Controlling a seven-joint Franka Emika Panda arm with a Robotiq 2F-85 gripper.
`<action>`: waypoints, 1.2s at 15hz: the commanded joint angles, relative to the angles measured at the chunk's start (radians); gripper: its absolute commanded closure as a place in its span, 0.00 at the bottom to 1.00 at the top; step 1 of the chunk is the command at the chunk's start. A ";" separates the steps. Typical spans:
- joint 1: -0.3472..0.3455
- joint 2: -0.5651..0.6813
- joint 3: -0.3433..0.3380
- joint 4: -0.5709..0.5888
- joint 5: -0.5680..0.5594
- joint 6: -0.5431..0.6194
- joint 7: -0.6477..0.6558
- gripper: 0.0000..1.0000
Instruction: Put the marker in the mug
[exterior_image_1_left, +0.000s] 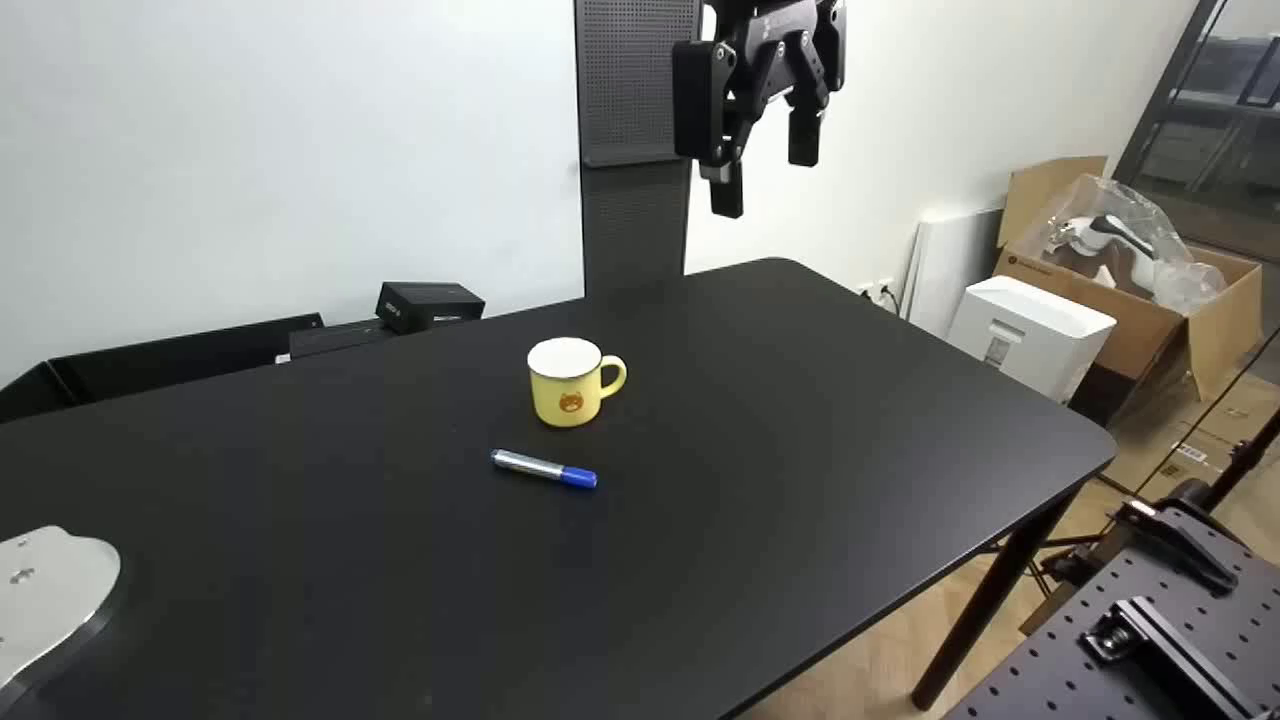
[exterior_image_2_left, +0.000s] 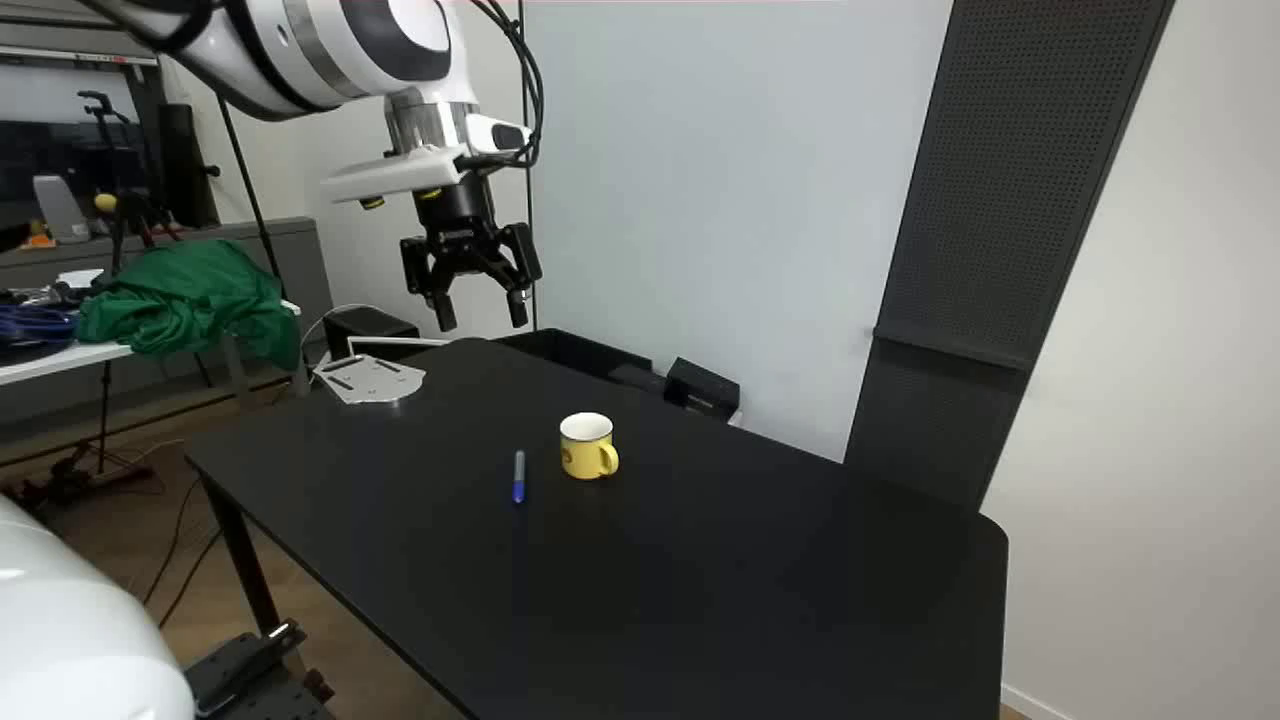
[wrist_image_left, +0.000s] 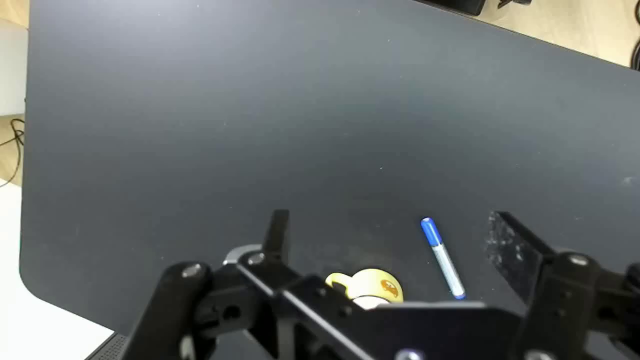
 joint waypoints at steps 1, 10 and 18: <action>0.024 0.003 -0.021 0.002 -0.009 -0.002 0.008 0.00; 0.024 0.003 -0.021 0.002 -0.009 -0.001 0.008 0.00; 0.067 0.133 -0.029 0.004 -0.065 0.316 -0.175 0.00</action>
